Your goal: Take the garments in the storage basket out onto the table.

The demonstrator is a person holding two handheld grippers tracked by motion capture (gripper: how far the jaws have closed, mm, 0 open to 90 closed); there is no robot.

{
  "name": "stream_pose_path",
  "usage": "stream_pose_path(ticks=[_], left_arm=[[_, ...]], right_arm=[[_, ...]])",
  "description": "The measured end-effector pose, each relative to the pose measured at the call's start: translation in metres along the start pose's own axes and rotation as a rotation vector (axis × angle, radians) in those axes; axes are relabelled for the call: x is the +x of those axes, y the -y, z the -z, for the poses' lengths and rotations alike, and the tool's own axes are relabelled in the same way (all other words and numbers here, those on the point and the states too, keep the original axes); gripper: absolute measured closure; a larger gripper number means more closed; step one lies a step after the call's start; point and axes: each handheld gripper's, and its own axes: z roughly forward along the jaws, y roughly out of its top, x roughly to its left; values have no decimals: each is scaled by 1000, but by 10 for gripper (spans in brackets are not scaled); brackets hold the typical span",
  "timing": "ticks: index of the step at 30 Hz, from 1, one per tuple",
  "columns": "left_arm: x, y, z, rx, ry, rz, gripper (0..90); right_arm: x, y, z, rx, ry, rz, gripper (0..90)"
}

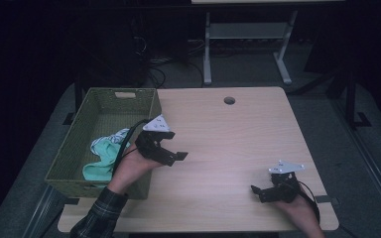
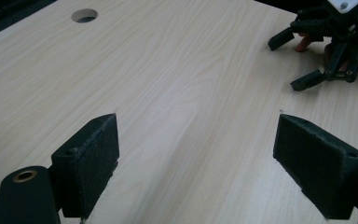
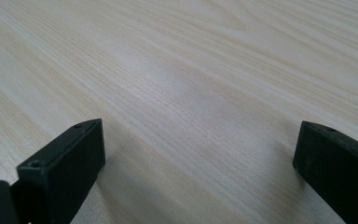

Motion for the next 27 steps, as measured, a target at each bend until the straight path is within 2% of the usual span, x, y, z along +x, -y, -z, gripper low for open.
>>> stream_pose_path(ticks=[11, 27], left_arm=[[10, 4, 19, -11, -14, 21, 136], [29, 16, 45, -16, -65, 58, 137]], right_arm=[[0, 0, 0, 0, 0, 0, 17], [0, 0, 0, -3, 1, 4, 17]])
